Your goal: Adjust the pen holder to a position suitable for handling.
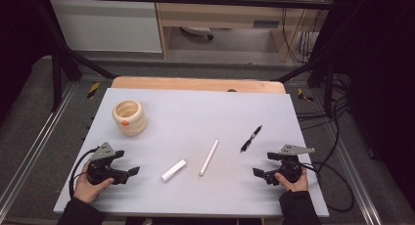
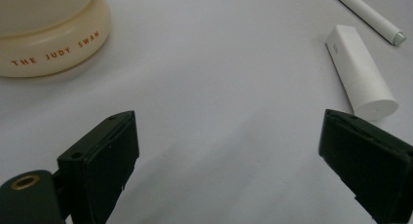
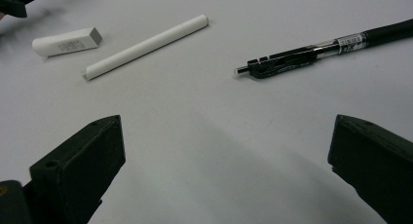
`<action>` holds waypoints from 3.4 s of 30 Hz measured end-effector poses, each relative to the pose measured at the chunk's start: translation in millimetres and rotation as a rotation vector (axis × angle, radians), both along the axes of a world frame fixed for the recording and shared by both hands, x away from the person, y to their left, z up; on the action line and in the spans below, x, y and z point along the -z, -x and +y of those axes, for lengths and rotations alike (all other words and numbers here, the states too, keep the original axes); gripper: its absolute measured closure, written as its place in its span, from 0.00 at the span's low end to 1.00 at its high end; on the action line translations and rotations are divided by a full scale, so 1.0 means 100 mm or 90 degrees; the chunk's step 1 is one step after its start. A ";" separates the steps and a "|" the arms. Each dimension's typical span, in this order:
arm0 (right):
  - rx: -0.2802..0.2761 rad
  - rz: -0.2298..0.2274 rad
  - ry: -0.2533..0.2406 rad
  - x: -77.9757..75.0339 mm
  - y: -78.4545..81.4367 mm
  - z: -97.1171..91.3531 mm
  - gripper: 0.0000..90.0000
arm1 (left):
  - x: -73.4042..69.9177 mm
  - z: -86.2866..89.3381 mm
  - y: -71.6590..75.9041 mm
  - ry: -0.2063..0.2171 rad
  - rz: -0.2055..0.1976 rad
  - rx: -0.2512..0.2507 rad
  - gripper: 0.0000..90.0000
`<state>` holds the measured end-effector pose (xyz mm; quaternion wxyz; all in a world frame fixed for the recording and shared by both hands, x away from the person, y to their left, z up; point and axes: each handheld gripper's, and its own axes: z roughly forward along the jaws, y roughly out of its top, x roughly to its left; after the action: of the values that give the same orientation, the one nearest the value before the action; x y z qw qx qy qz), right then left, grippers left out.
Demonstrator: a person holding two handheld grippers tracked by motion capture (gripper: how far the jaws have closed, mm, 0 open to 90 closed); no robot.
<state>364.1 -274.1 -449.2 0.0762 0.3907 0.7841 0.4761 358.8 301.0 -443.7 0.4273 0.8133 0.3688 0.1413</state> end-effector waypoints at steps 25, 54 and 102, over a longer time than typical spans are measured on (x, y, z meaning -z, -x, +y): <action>0.001 -0.002 0.001 0.00 0.00 0.00 0.01 | -0.10 0.00 -0.01 -0.009 0.011 -0.022 0.10; 0.002 -0.001 0.008 0.00 0.00 0.01 0.01 | -0.55 -0.02 -0.21 -0.044 -0.022 -0.032 0.08; 0.000 0.005 0.012 0.01 0.00 0.01 0.01 | -0.87 -0.21 -1.06 -0.108 -0.041 -0.103 0.37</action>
<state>364.6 -272.7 -450.0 0.0771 0.3922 0.7889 0.4668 465.0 280.4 -356.3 0.3557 0.8091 0.4061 0.2322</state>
